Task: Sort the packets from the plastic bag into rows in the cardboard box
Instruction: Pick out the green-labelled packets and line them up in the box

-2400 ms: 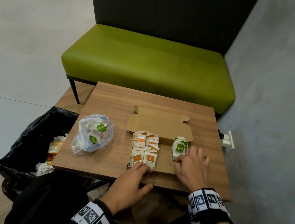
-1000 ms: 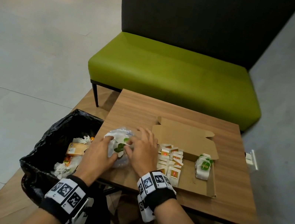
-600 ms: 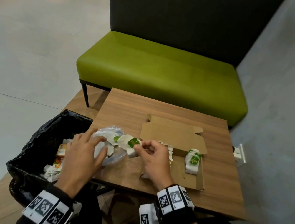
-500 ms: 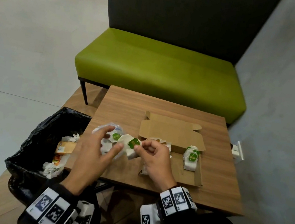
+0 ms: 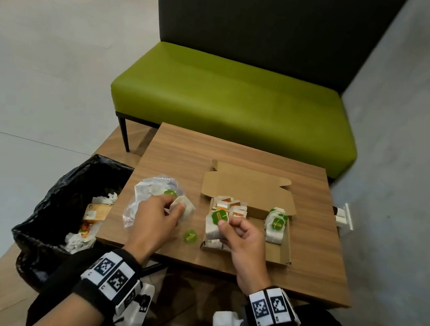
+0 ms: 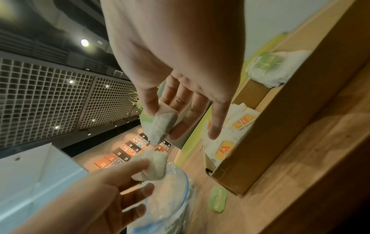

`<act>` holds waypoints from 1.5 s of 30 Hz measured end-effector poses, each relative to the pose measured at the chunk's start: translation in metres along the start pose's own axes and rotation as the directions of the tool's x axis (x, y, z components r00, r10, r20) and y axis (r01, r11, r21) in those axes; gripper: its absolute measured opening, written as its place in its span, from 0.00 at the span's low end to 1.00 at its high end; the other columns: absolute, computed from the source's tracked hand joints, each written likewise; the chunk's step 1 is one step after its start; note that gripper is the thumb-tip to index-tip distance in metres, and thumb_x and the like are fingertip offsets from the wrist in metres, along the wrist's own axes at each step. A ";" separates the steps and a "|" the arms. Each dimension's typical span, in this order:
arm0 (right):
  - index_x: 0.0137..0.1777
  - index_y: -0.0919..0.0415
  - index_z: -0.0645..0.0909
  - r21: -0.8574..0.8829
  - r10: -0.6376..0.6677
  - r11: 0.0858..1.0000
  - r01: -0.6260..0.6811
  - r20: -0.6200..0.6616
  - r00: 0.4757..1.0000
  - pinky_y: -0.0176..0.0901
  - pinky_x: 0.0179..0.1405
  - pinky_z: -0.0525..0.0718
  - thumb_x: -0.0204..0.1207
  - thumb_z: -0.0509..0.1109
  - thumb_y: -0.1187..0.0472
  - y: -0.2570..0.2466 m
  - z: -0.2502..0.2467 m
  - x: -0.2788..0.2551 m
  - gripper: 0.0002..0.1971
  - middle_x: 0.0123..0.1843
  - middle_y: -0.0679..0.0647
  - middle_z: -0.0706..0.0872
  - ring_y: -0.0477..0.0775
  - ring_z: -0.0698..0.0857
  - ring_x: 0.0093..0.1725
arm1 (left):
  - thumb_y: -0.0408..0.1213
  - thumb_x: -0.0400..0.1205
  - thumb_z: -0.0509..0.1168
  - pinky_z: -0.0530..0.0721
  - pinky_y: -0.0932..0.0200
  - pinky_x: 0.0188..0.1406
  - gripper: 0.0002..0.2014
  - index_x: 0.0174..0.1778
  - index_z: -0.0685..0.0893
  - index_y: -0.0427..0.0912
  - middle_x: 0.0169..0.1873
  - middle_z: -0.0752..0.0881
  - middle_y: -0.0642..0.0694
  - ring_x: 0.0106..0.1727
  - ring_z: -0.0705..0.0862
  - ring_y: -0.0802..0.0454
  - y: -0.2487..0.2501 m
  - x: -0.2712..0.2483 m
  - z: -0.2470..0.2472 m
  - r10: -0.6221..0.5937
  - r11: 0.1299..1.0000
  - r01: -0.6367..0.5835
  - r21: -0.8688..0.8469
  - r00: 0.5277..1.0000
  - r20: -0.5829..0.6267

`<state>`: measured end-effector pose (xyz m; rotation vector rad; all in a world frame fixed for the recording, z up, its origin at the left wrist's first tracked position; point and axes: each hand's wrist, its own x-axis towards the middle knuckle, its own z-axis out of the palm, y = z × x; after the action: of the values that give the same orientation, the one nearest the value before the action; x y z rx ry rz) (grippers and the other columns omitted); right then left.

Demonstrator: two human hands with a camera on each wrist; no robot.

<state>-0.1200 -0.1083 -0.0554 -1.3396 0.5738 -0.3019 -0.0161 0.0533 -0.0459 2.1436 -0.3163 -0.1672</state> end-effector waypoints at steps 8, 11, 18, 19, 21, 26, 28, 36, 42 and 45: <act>0.50 0.61 0.89 0.032 0.016 0.999 -0.014 -0.060 0.998 0.56 0.59 0.88 0.75 0.77 0.64 -0.004 -0.033 -0.019 0.05 0.51 0.58 0.93 0.60 0.90 0.56 | 0.43 0.82 0.70 0.83 0.53 0.64 0.18 0.67 0.85 0.45 0.64 0.87 0.48 0.62 0.85 0.52 0.011 0.002 0.009 0.067 0.961 -0.080 0.264 0.996 0.058; 0.53 0.64 0.88 0.106 0.061 0.993 -0.055 -0.053 0.997 0.59 0.59 0.88 0.75 0.76 0.64 -0.007 -0.037 -0.020 0.08 0.51 0.61 0.93 0.64 0.90 0.56 | 0.48 0.83 0.68 0.81 0.67 0.43 0.14 0.64 0.83 0.52 0.55 0.86 0.58 0.46 0.83 0.63 0.032 -0.015 0.011 0.154 0.977 -0.169 0.132 0.981 0.120; 0.52 0.64 0.89 0.074 0.047 0.996 -0.045 -0.021 0.999 0.49 0.48 0.89 0.75 0.76 0.66 -0.009 -0.041 -0.027 0.07 0.49 0.60 0.93 0.59 0.91 0.52 | 0.43 0.83 0.69 0.85 0.65 0.42 0.04 0.51 0.89 0.51 0.41 0.90 0.54 0.44 0.87 0.62 0.052 -0.039 0.045 0.161 0.977 -0.101 -0.187 0.927 0.338; 0.52 0.63 0.89 0.019 0.038 0.999 -0.038 -0.033 0.999 0.47 0.49 0.89 0.75 0.77 0.66 -0.010 -0.045 -0.027 0.07 0.49 0.58 0.93 0.58 0.91 0.52 | 0.42 0.83 0.69 0.85 0.64 0.41 0.03 0.47 0.89 0.52 0.40 0.90 0.53 0.43 0.87 0.61 0.052 -0.040 0.048 0.161 0.977 -0.100 -0.189 0.927 0.338; 0.52 0.60 0.89 -0.069 0.006 0.998 -0.009 -0.043 0.999 0.46 0.50 0.90 0.74 0.78 0.66 -0.015 -0.055 -0.026 0.08 0.49 0.55 0.93 0.54 0.91 0.52 | 0.41 0.84 0.69 0.85 0.62 0.41 0.04 0.44 0.88 0.52 0.39 0.90 0.53 0.42 0.87 0.60 0.051 -0.041 0.052 0.171 0.977 -0.115 -0.179 0.926 0.337; 0.48 0.55 0.90 -0.431 -0.052 0.898 0.088 0.095 0.994 0.46 0.44 0.90 0.75 0.78 0.64 -0.034 -0.078 -0.017 0.05 0.43 0.52 0.91 0.50 0.88 0.43 | 0.42 0.84 0.68 0.80 0.68 0.42 0.04 0.48 0.89 0.54 0.42 0.89 0.57 0.46 0.85 0.63 0.054 -0.042 0.063 0.198 0.980 -0.167 -0.111 0.896 0.397; 0.47 0.53 0.89 -0.525 -0.051 0.842 0.123 0.150 0.987 0.43 0.44 0.88 0.76 0.77 0.62 -0.039 -0.085 -0.012 0.03 0.42 0.50 0.90 0.47 0.87 0.42 | 0.42 0.84 0.68 0.78 0.72 0.41 0.05 0.51 0.88 0.55 0.44 0.89 0.59 0.47 0.84 0.65 0.055 -0.042 0.067 0.209 0.978 -0.186 -0.097 0.894 0.396; 0.49 0.51 0.88 -0.729 -0.098 0.684 0.011 -0.077 0.992 0.42 0.44 0.85 0.77 0.76 0.59 -0.039 -0.130 0.033 0.03 0.46 0.46 0.87 0.49 0.85 0.46 | 0.35 0.83 0.69 0.83 0.69 0.38 0.06 0.52 0.86 0.50 0.42 0.87 0.55 0.43 0.85 0.64 0.032 -0.030 0.058 0.034 0.990 -0.018 -0.140 0.993 0.116; 0.51 0.55 0.90 -0.842 0.090 0.531 -0.096 -0.056 0.994 0.38 0.50 0.75 0.77 0.77 0.57 -0.026 -0.146 0.054 0.05 0.58 0.50 0.83 0.46 0.76 0.60 | 0.34 0.82 0.68 0.90 0.46 0.46 0.06 0.42 0.87 0.48 0.35 0.89 0.49 0.40 0.88 0.53 -0.009 -0.015 0.051 -0.136 0.990 0.141 -0.024 0.982 0.133; 0.49 0.49 0.89 -0.898 0.010 0.422 -0.123 -0.131 0.991 0.48 0.58 0.76 0.76 0.77 0.53 -0.015 -0.144 0.063 0.04 0.59 0.52 0.80 0.56 0.76 0.68 | 0.33 0.82 0.67 0.90 0.44 0.48 0.06 0.44 0.87 0.48 0.37 0.89 0.49 0.40 0.89 0.53 -0.021 -0.008 0.052 -0.174 0.983 0.155 0.101 0.959 0.226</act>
<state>-0.1452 -0.2629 -0.0719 -2.3814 0.9532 0.0571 -0.0329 0.0260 -0.0923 2.2357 -0.2840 -0.5138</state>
